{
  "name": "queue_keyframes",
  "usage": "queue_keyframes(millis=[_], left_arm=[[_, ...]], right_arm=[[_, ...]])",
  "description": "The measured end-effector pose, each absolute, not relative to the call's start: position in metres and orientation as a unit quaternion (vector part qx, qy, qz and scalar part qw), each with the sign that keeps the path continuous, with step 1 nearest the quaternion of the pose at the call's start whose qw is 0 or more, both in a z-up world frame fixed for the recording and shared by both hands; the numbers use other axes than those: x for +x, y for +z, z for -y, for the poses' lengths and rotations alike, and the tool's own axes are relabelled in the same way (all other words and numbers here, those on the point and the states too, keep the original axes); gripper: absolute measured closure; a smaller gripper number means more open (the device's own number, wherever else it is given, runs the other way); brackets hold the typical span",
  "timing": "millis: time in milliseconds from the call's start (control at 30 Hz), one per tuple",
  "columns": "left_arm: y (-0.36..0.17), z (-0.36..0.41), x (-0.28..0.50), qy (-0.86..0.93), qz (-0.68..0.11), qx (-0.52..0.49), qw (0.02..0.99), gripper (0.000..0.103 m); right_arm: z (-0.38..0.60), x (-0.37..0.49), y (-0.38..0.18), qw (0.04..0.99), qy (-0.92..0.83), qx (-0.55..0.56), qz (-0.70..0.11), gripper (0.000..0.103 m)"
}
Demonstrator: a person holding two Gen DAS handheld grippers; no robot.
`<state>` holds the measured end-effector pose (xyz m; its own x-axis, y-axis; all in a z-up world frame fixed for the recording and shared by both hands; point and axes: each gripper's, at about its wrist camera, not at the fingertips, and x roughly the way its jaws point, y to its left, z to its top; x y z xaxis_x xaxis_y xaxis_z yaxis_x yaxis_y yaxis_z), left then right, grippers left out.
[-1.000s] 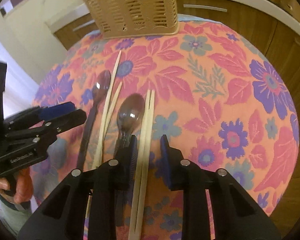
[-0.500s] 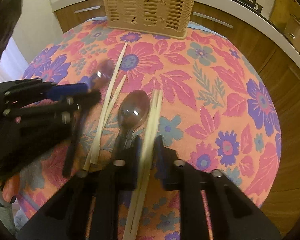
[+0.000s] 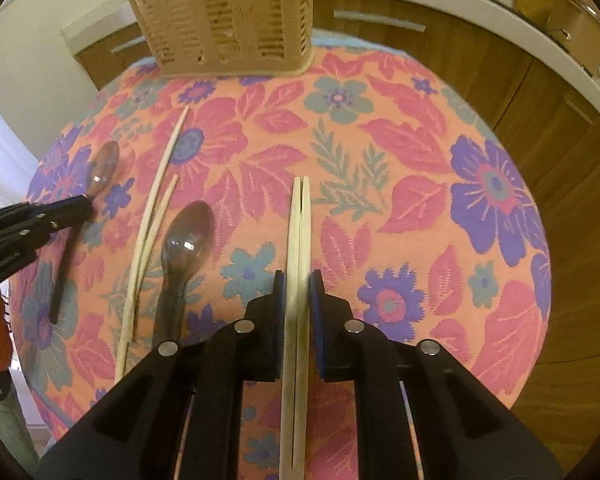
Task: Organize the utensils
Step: 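Lift and carry the chopsticks with the right tool while the left tool carries the spoon over the basket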
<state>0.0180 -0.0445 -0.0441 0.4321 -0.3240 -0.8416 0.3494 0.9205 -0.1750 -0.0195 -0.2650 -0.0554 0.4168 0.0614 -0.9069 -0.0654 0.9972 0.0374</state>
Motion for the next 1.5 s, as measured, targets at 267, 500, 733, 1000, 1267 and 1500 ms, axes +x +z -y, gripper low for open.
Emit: queue_keyframes(millis=[267,500,733,1000,1267,1500], left_arm=[[-0.046,0.05,0.017,-0.2,-0.502,0.037,0.84,0.088],[-0.047,0.066,0.017,-0.179,-0.501,0.09,0.842,0.093],[-0.033,0.054,0.017,-0.18,-0.468,0.037,0.864,0.094],[0.024,0.045,0.014,-0.195,-0.38,0.001,0.904,0.094],[0.079,0.051,0.025,-0.222,-0.298,-0.02,0.928,0.094],[0.124,0.057,0.042,-0.235,-0.236,-0.024,0.943,0.094]], right_arm=[[0.268,-0.007,-0.055,0.81,0.063,0.001,-0.583,0.086],[0.264,0.008,-0.055,0.775,0.089,-0.021,-0.626,0.089],[0.256,0.0,-0.047,0.79,0.093,-0.049,-0.604,0.093],[0.244,-0.004,0.004,0.846,0.135,-0.038,-0.515,0.093],[0.242,0.013,0.057,0.887,0.162,-0.021,-0.432,0.093],[0.24,0.037,0.103,0.919,0.174,0.0,-0.353,0.093]])
